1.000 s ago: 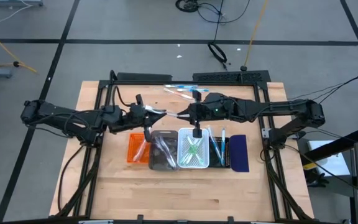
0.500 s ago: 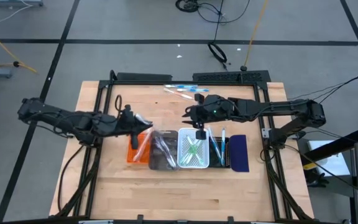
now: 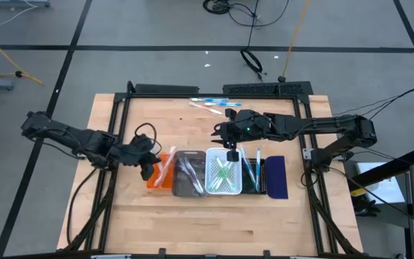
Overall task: Pick & Place Toothbrushes
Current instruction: Put the orange toothbrush into the orange bin
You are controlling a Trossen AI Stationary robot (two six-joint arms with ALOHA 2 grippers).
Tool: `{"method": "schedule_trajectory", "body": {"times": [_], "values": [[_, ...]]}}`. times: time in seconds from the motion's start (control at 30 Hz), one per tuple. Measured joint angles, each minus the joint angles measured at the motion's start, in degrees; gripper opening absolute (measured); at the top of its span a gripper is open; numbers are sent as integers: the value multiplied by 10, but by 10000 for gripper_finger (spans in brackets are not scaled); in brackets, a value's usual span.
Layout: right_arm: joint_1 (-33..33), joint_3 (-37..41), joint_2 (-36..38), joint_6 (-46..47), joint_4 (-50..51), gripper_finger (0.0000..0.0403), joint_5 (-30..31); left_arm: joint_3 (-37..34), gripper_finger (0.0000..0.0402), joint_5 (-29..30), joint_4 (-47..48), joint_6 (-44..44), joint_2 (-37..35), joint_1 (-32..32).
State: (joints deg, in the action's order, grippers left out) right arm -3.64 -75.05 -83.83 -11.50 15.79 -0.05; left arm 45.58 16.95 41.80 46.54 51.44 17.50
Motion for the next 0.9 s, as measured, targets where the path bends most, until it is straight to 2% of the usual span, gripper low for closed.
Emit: {"method": "schedule_trajectory", "body": {"times": [0.3, 0.57, 0.9], "values": [[0, 0, 0, -1, 1, 89, 0, 0, 9, -79, 34, 40, 32, 0], [0, -1, 0, -1, 2, 89, 0, 0, 6, -95, 60, 53, 50, 0], [0, -1, 0, -3, 4, 89, 0, 0, 26, -99, 61, 48, 54, -1]]}}
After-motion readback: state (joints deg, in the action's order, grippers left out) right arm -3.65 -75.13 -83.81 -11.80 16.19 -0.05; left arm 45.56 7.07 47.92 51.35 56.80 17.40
